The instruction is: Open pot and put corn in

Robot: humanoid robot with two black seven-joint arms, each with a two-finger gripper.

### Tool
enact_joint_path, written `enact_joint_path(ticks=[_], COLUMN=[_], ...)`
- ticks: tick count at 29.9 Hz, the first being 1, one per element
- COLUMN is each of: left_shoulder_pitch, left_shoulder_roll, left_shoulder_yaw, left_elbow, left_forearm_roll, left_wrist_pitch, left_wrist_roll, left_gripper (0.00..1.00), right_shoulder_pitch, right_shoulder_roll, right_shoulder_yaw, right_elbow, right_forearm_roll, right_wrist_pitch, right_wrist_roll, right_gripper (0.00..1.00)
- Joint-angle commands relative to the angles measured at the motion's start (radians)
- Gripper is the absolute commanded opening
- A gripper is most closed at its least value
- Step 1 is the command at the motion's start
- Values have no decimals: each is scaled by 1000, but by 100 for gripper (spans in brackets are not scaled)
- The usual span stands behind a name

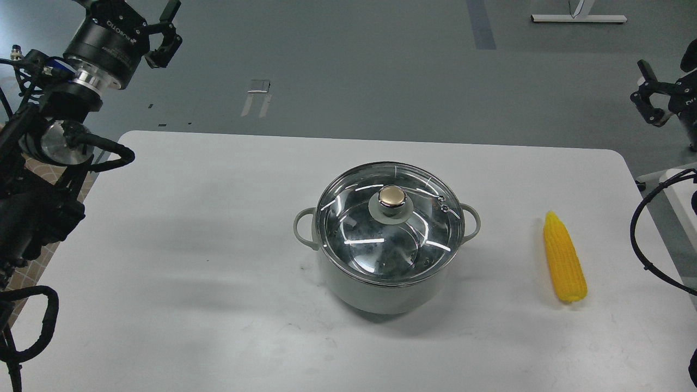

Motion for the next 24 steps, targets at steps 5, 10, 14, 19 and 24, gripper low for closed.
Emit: enact_joint_path(ticks=[5, 10, 14, 19, 24], left_shoulder_pitch=[81, 139, 187, 197, 202], left_shoulder_roll=[49, 140, 209, 206, 204], left_shoulder_yaw=[10, 10, 4, 10, 62], left_elbow=[-133, -288, -506, -670, -847], left_forearm_roll=[12, 103, 417, 823, 1217], left_wrist_pitch=[10, 12, 22, 33, 25], left_wrist_roll=[-5, -8, -14, -30, -40], left_gripper=[97, 96, 93, 92, 92], right_shoulder_pitch=[-6, -35, -116, -135, -138], right_shoulder_roll=[0, 2, 0, 0, 0], right_shoulder_yaw=[-7, -7, -5, 8, 19], right_elbow=[48, 87, 136, 131, 130], right_forearm_roll=[1, 9, 10, 12, 14], right_wrist_pitch=[0, 0, 0, 0, 0], right_wrist_roll=[11, 10, 10, 10, 10], right_gripper=[100, 100, 100, 100, 100])
